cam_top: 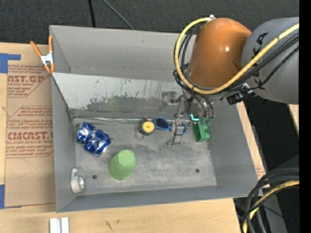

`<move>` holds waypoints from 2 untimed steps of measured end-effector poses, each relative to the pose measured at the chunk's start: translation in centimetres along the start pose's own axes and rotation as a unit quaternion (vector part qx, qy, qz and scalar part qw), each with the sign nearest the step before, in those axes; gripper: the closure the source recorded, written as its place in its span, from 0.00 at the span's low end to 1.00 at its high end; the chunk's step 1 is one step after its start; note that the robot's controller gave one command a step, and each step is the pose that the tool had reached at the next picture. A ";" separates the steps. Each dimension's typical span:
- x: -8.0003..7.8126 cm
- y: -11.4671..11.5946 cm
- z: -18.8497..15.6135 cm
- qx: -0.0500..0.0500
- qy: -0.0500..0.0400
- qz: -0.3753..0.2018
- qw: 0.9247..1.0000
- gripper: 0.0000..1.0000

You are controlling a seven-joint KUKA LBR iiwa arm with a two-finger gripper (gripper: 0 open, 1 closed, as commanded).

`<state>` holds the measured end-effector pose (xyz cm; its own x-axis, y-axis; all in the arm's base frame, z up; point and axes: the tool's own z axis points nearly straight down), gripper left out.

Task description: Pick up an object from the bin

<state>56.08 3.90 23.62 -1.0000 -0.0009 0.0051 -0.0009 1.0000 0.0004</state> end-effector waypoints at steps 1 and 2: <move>-2.1 -2.1 11.3 0.000 0.000 0.061 0.998 0.00; -2.7 -7.9 15.7 0.001 -0.002 0.118 0.993 0.00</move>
Offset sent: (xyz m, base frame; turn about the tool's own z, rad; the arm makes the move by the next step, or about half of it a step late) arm 0.0221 -0.0216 -0.1083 0.1228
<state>58.74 -4.02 7.95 -0.9722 0.2340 0.0010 0.2340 0.9722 -0.0014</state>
